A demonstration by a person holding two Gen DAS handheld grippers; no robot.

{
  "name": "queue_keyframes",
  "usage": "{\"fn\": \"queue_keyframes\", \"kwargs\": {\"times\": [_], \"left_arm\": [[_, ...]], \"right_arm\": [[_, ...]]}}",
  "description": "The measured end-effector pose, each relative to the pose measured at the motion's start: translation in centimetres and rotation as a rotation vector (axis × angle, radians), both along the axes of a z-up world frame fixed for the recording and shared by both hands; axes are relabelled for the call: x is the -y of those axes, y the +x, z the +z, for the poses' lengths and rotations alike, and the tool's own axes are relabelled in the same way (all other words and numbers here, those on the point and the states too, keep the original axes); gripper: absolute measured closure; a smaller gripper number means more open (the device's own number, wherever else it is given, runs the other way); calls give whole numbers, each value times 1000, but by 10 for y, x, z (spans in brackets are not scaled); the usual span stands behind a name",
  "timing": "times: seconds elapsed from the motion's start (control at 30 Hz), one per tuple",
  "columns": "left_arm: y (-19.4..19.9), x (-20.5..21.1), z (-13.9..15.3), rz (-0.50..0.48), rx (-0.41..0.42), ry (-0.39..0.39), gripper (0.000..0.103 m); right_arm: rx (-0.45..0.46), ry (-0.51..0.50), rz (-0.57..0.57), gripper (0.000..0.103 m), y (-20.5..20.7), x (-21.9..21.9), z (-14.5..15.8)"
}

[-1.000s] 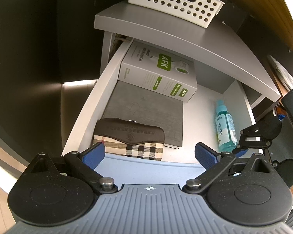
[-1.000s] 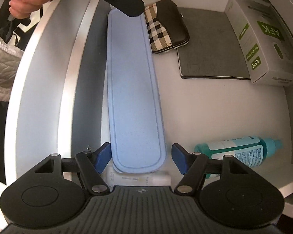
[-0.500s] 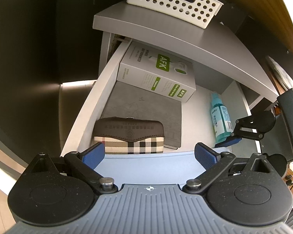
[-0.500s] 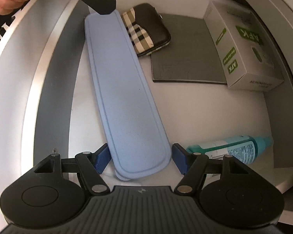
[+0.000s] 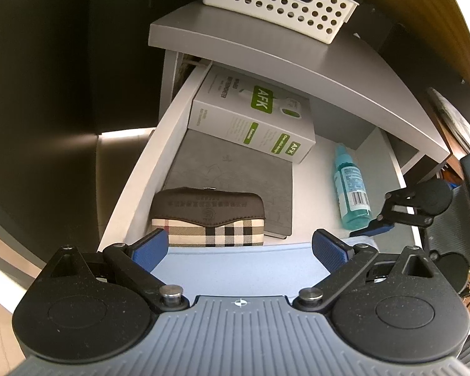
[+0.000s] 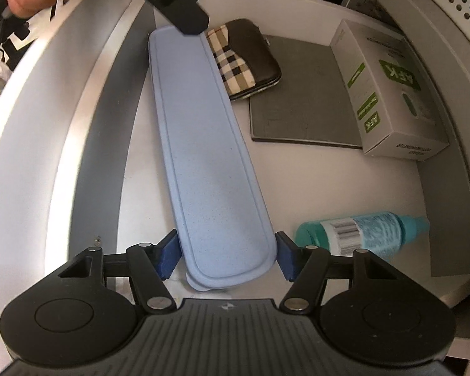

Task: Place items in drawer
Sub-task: 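Lift the light-blue tray up out of the white drawer with the right tool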

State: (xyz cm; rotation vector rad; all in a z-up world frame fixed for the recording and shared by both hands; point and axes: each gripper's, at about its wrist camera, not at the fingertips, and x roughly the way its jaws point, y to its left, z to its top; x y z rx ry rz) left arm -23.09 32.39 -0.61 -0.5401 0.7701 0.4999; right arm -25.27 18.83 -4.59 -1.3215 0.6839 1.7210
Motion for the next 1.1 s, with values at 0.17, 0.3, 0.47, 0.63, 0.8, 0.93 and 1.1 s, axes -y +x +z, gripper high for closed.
{"fn": "queue_keyframes", "kwargs": {"times": [0.17,0.3,0.47,0.63,0.8,0.93,1.1], "left_arm": [[0,0,0,4,-5,-1,4],[0,0,0,3,-7,2,4],[1,1,0,-1,-9,3,4],[3,2,0,-13,-12,-1,4],[14,10,1,-88,-16,-16,5],[25,17,4,-151,-2,-43,11],[41,30,4,-229,-9,-58,22]], "right_arm": [[23,-19,-24,35,-7,-3,19],[41,-46,-52,35,-10,-1,31],[56,-97,-101,35,-10,4,42],[64,-125,-136,35,-9,13,57],[70,-131,-160,35,-3,28,69],[73,-131,-190,35,2,43,74],[58,-110,-234,35,10,64,82]]}}
